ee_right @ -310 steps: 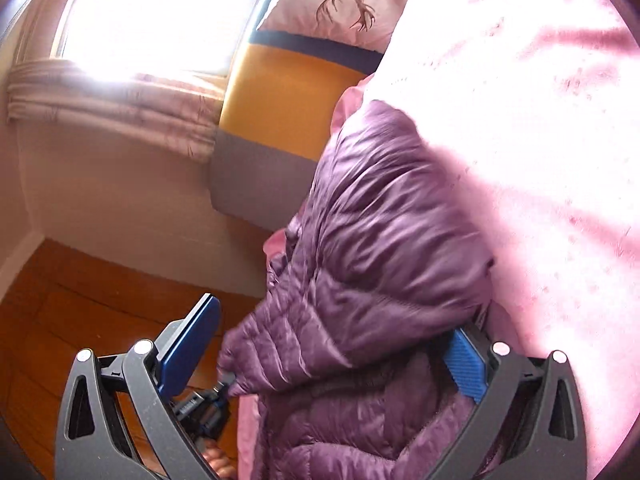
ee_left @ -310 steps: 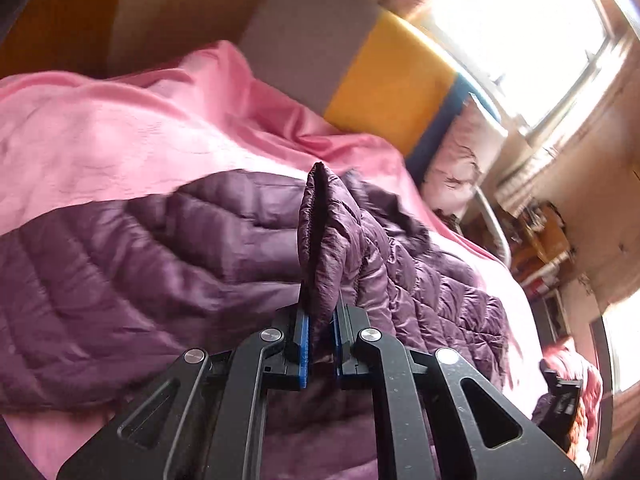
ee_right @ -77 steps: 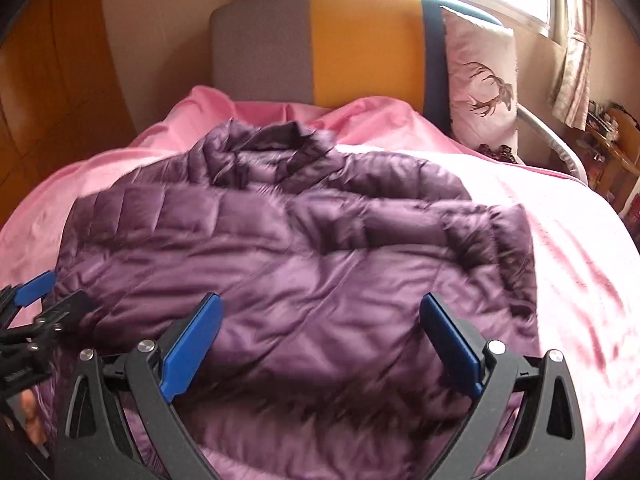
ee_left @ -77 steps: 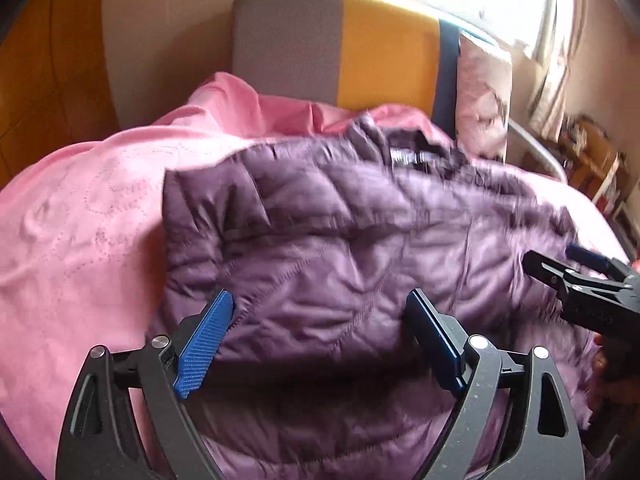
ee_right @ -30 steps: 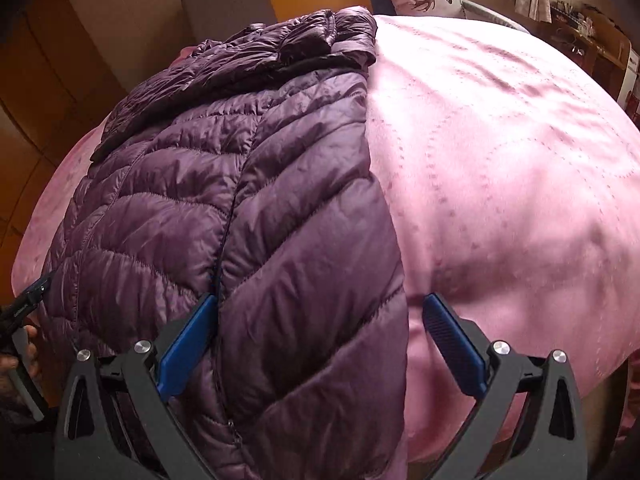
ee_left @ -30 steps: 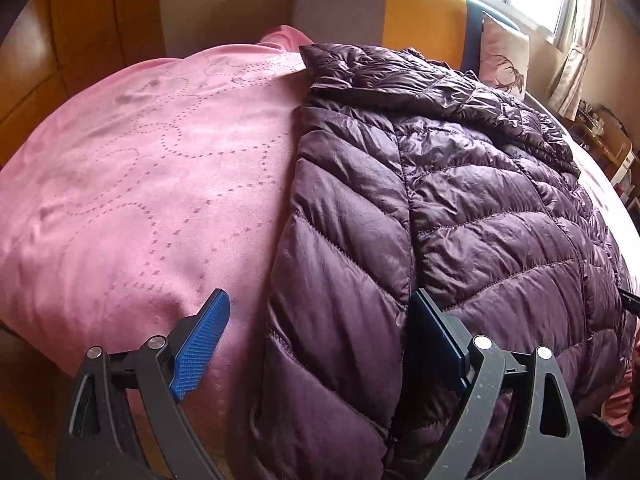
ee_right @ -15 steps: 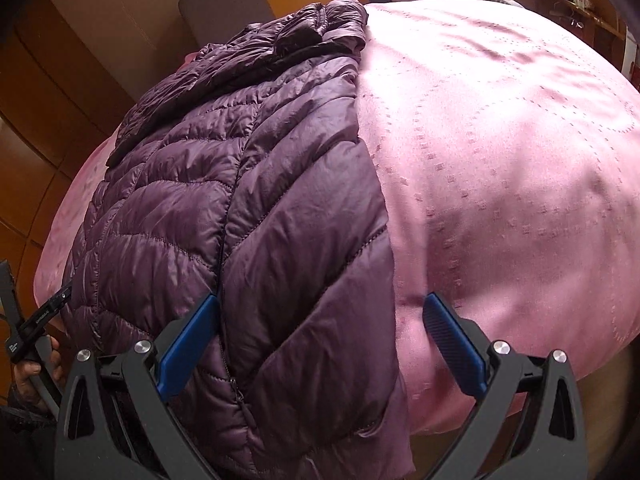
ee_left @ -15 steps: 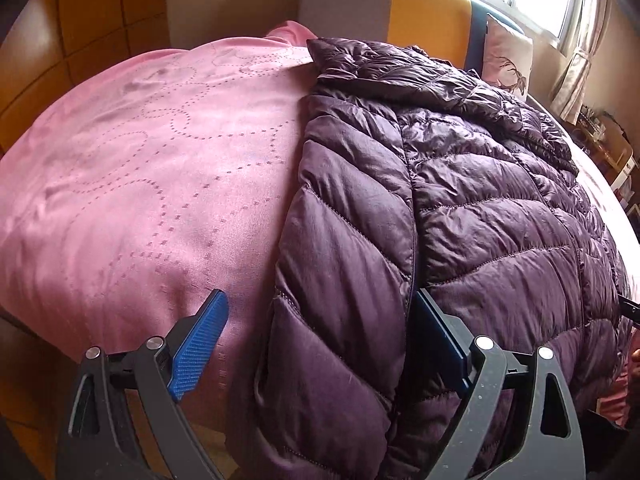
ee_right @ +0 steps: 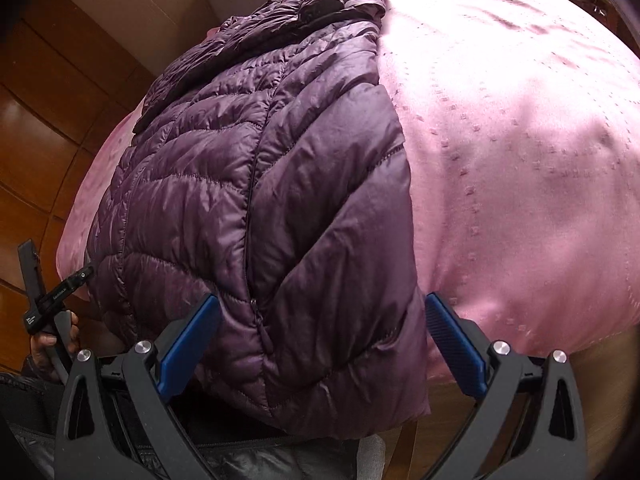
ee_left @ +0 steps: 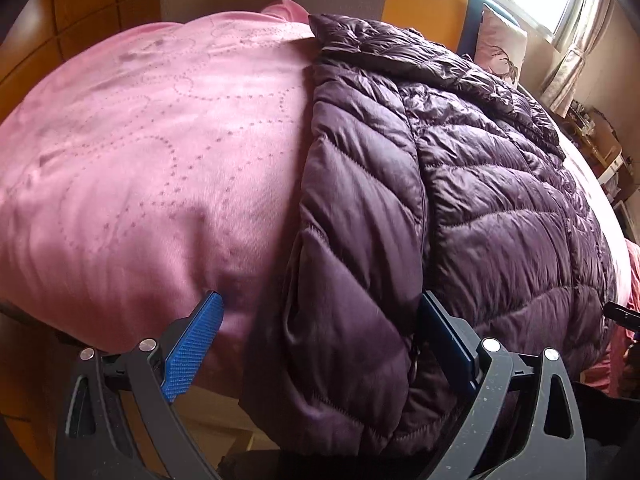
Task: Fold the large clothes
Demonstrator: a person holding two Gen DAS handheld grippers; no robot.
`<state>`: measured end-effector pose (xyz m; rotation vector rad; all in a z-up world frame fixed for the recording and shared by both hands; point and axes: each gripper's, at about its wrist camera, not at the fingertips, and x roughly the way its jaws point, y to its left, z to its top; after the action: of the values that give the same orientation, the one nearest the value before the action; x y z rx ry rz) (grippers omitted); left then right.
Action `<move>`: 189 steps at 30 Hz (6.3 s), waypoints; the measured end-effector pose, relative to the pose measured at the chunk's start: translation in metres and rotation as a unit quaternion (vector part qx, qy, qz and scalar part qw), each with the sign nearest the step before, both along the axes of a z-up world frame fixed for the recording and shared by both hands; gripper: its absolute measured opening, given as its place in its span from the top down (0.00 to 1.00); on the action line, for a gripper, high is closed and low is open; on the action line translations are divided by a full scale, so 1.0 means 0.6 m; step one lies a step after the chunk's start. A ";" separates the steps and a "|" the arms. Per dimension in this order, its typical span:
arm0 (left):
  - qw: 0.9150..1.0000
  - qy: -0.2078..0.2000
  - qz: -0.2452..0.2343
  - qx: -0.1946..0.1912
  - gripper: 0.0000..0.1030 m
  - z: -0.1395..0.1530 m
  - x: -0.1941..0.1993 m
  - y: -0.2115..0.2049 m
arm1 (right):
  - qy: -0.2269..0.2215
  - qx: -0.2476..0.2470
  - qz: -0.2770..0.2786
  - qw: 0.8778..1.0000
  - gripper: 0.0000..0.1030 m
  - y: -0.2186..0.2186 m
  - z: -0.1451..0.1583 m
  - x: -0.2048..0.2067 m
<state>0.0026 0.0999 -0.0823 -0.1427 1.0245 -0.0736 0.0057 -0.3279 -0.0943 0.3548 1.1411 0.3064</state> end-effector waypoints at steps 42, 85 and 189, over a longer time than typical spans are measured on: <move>0.939 -0.077 -0.034 -0.333 0.91 0.153 0.239 0.055 | -0.082 0.166 -0.115 0.976 0.90 -0.036 0.130 0.270; 0.963 0.029 -0.081 -0.254 0.83 0.045 0.046 0.044 | -0.028 0.075 -0.034 0.996 0.69 -0.047 0.075 0.045; 0.998 -0.043 -0.047 -0.007 0.97 0.037 0.445 -0.039 | -0.067 -0.124 -0.088 0.986 0.84 0.014 0.047 0.493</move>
<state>0.2698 0.0765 -0.0599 -0.1032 0.9455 -0.1699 0.3013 -0.3194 -0.0661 0.2093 0.9940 0.0308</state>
